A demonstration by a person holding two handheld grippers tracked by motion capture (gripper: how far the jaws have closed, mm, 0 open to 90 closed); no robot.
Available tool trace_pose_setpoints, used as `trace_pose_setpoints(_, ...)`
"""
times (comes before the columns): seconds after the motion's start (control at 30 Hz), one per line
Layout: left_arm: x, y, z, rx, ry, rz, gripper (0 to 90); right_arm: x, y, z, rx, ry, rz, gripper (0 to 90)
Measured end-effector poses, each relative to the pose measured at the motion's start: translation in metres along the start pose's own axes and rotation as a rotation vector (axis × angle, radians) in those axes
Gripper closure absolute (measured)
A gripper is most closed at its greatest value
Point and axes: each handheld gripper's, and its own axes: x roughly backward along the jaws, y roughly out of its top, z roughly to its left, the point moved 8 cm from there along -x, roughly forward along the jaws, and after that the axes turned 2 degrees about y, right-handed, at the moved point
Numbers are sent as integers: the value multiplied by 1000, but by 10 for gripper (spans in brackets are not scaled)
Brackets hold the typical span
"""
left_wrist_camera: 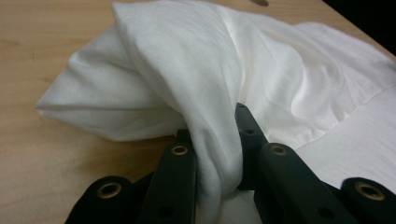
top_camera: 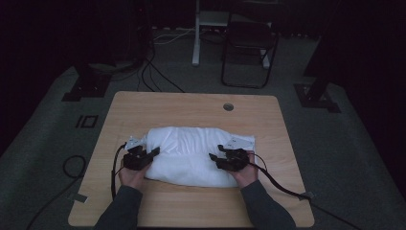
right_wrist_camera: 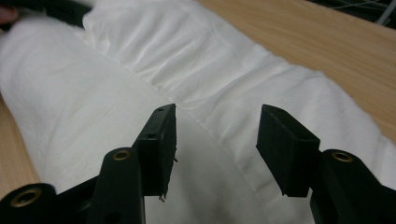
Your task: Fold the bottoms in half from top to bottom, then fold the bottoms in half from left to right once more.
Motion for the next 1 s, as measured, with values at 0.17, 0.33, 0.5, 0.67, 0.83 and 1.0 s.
trace_pose_setpoints(0.17, 3, 9, -4, -20, -4, -15, 818, -10, -5, 2, -10, 8, 21, 466)
trace_pose_setpoints(0.33, 5, 16, -8, -32, -8, -26, 819, -17, -9, 2, -12, 11, 38, 466)
trace_pose_setpoints(0.5, 7, 23, -14, -54, -8, -37, 818, -25, -15, 2, -5, 6, 67, 466)
trace_pose_setpoints(0.67, 7, 27, -16, -67, -9, -40, 818, -24, -15, 2, -4, 1, 68, 465)
trace_pose_setpoints(0.83, 7, 29, -17, -68, -10, -40, 819, -24, -15, 3, -6, 0, 64, 465)
trace_pose_setpoints(1.0, 8, 35, -24, -89, -18, -49, 819, -34, -23, 3, -7, -2, 104, 469)
